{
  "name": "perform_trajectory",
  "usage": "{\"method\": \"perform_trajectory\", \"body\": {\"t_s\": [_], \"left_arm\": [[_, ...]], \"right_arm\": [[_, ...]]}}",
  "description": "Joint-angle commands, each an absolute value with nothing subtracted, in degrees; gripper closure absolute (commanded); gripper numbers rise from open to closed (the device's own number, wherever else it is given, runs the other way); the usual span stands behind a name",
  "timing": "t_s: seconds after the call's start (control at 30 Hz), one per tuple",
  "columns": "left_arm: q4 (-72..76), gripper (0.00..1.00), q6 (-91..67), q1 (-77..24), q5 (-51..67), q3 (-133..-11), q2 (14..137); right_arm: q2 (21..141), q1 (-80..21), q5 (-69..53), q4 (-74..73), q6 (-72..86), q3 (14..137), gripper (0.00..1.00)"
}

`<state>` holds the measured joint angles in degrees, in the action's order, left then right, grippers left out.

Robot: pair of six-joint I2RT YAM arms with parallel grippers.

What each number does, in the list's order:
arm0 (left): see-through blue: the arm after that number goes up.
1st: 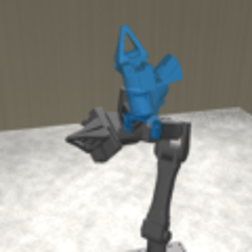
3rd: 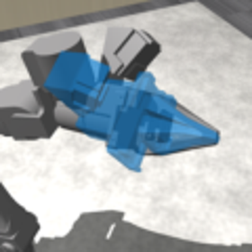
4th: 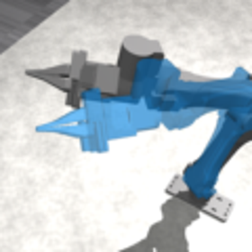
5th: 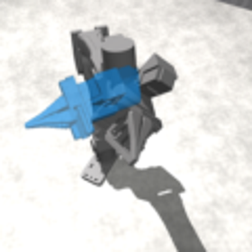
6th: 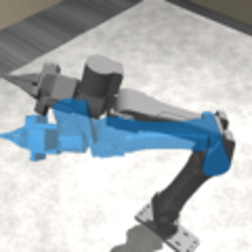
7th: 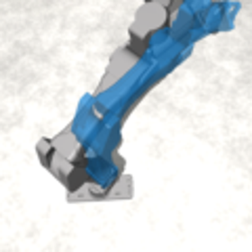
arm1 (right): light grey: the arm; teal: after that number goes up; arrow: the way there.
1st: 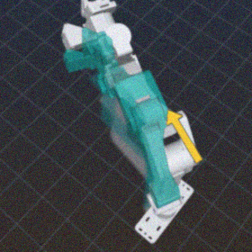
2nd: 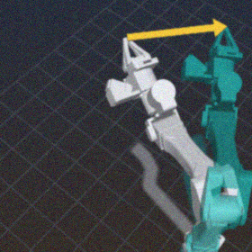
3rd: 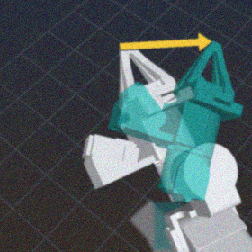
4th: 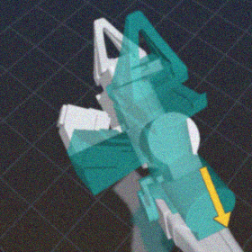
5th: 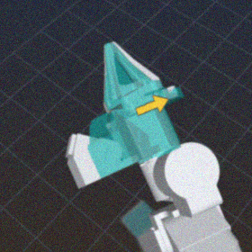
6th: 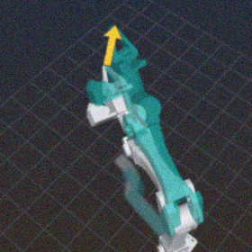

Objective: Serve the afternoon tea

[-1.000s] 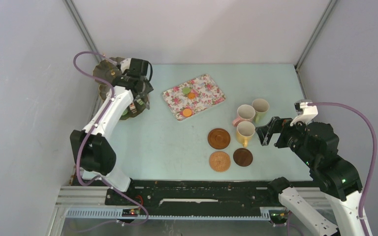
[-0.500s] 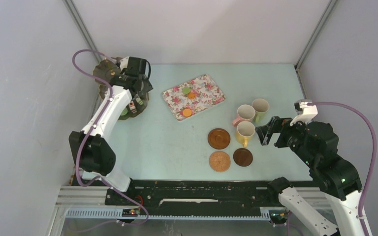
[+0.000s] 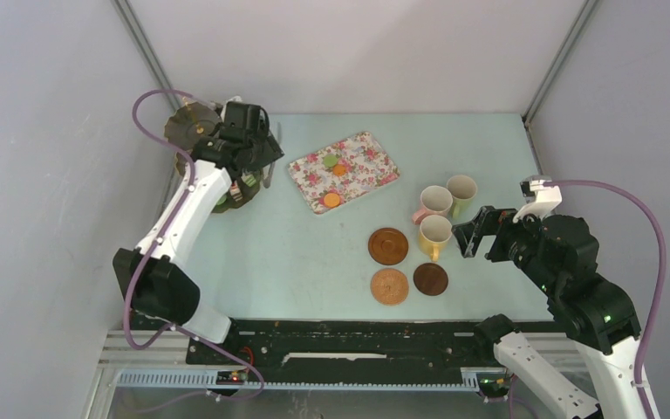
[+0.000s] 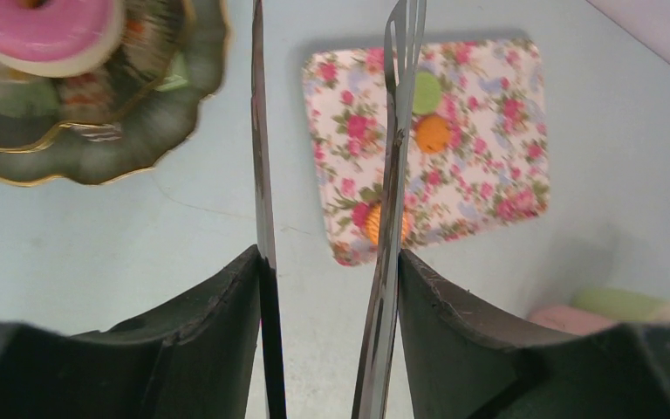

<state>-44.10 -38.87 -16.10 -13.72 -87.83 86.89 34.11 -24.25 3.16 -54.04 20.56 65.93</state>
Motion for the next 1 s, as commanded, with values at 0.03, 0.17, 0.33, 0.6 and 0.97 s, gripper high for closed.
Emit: {"method": "perform_trajectory", "body": {"t_s": [0.03, 0.17, 0.33, 0.6, 0.97], "left_arm": [[-39.6, 0.42, -36.8, -19.0, -3.8, -87.7, 84.8], [-39.0, 0.43, -34.6, -21.3, -0.5, -87.0, 85.0], [-39.7, 0.42, -32.1, -24.1, 4.3, -84.7, 84.5], [-44.9, 0.42, -25.8, -30.7, 7.3, -82.9, 87.5], [-51.6, 0.43, -24.5, -34.5, -2.7, -85.4, 92.5]], "right_arm": [[34.0, -24.1, 2.4, -52.0, 20.9, 66.0, 0.0], [33.4, -24.0, 3.1, -51.8, 20.4, 66.0, 0.0], [33.2, -23.8, 4.4, -52.7, 20.9, 65.9, 0.0], [35.0, -23.7, 3.4, -51.3, 20.2, 66.4, 0.0], [33.4, -23.4, 3.9, -52.4, 23.0, 64.8, 0.0]]}}
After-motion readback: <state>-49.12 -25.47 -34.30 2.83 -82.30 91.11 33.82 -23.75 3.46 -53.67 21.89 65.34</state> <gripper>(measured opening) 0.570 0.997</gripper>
